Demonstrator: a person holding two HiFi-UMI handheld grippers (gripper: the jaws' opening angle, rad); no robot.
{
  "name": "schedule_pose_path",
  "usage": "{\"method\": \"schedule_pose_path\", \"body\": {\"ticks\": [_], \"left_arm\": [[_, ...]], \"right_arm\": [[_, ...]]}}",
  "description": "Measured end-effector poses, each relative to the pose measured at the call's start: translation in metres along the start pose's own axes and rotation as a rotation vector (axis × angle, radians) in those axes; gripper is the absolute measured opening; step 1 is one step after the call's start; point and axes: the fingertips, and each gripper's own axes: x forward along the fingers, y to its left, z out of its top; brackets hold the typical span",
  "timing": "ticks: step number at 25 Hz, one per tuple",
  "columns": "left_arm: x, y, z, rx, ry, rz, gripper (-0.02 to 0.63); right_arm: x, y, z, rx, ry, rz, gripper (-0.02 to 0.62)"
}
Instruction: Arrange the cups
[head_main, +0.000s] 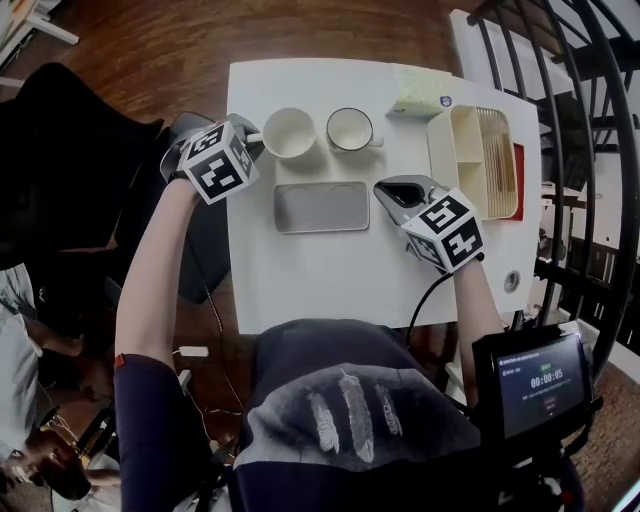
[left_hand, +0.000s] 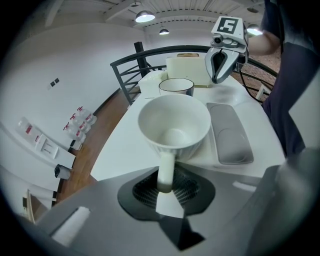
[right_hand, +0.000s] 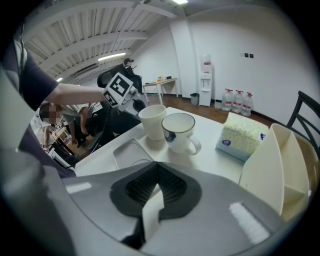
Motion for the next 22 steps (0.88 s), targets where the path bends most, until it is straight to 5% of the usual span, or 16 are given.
{"method": "schedule_pose_path", "body": {"ticks": [22], "left_arm": [[-0.058,-0.012,0.007,-0.147,-0.195,0.054,0.057]], "right_arm": [[-0.011,0.014,0.005,-0.007,-0.018,-0.019,0.005]]}}
